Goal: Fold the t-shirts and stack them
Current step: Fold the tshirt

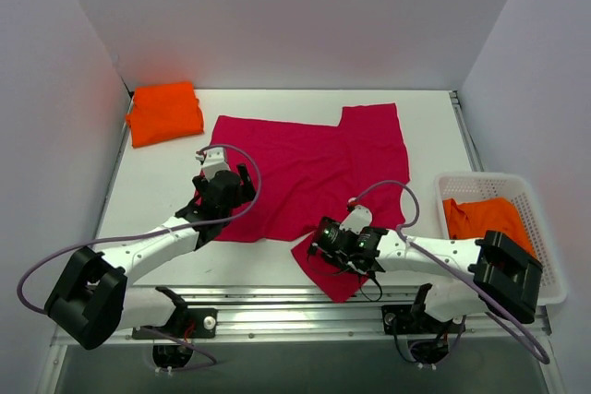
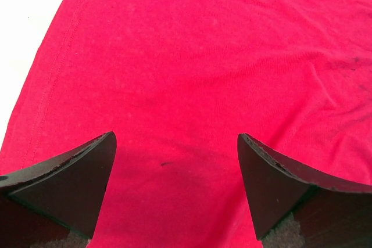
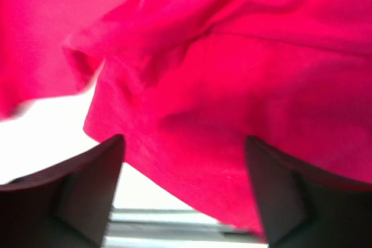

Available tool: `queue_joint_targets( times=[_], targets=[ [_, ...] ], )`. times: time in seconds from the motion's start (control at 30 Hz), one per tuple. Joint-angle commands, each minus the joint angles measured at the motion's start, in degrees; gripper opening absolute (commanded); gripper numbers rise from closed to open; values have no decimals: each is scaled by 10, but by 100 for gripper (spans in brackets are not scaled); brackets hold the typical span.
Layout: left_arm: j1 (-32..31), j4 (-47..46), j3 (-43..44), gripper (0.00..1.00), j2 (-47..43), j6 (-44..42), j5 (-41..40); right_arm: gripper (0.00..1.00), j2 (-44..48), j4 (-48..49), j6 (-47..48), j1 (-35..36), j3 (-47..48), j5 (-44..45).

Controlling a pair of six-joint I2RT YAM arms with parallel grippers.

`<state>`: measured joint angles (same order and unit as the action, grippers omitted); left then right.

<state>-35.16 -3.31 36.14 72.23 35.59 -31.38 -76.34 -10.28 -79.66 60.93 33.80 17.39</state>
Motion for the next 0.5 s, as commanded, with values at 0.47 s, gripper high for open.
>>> queue_joint_targets(
  times=[0.47],
  targets=[
    [2, -7, -8, 94, -68, 9, 27, 91, 1, -265, -188, 200, 55, -30]
  ],
)
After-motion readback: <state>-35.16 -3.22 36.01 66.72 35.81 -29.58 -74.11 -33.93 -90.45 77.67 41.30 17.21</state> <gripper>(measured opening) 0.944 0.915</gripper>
